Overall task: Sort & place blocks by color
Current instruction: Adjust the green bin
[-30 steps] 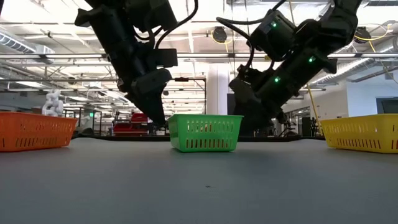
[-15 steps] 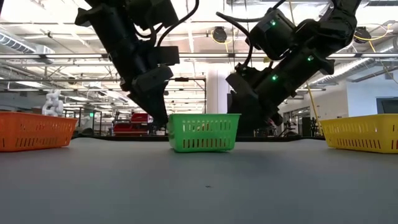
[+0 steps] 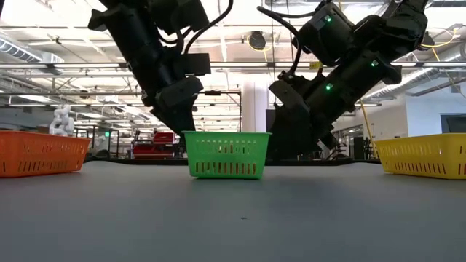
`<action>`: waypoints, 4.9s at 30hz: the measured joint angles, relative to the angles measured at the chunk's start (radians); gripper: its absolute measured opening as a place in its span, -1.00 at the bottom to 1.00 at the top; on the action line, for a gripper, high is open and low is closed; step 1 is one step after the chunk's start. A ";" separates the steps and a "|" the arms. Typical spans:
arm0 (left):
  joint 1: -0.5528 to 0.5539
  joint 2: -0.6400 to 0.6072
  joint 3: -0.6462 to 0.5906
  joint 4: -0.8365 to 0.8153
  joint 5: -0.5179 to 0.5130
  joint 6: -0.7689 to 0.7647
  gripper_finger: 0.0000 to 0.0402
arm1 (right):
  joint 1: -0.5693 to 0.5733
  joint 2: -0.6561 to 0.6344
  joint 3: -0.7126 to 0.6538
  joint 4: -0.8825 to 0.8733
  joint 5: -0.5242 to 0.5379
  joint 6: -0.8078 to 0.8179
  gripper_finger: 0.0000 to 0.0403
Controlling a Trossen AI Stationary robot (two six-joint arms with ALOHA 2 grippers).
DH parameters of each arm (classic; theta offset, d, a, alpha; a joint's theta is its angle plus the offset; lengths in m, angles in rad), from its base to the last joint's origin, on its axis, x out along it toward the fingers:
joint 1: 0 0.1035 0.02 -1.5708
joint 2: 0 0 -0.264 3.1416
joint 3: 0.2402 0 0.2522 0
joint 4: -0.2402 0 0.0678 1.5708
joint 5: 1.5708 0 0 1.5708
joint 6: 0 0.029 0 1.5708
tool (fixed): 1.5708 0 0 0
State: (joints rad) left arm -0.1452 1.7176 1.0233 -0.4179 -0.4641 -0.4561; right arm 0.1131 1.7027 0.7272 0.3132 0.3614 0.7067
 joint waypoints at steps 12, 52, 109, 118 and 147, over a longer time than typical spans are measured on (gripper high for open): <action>-0.017 0.000 0.000 0.061 0.026 -0.004 -0.13 | -0.018 0.000 0.001 -0.021 0.003 -0.011 0.01; -0.019 -0.001 0.000 0.046 0.024 0.029 -0.13 | 0.008 -0.022 0.003 -0.055 -0.035 0.010 0.01; -0.022 -0.001 0.001 0.080 0.106 0.028 -0.13 | 0.033 -0.092 0.002 -0.168 0.000 0.007 0.01; -0.022 -0.001 0.001 0.075 0.106 0.028 -0.13 | 0.033 -0.092 0.002 -0.170 -0.006 0.012 0.10; -0.022 -0.001 0.001 0.073 0.133 0.028 -0.13 | 0.031 -0.092 0.002 -0.221 -0.056 0.017 0.24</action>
State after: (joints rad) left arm -0.1669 1.7168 1.0245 -0.3450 -0.3313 -0.4282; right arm 0.1436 1.6108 0.7289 0.0917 0.3058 0.7236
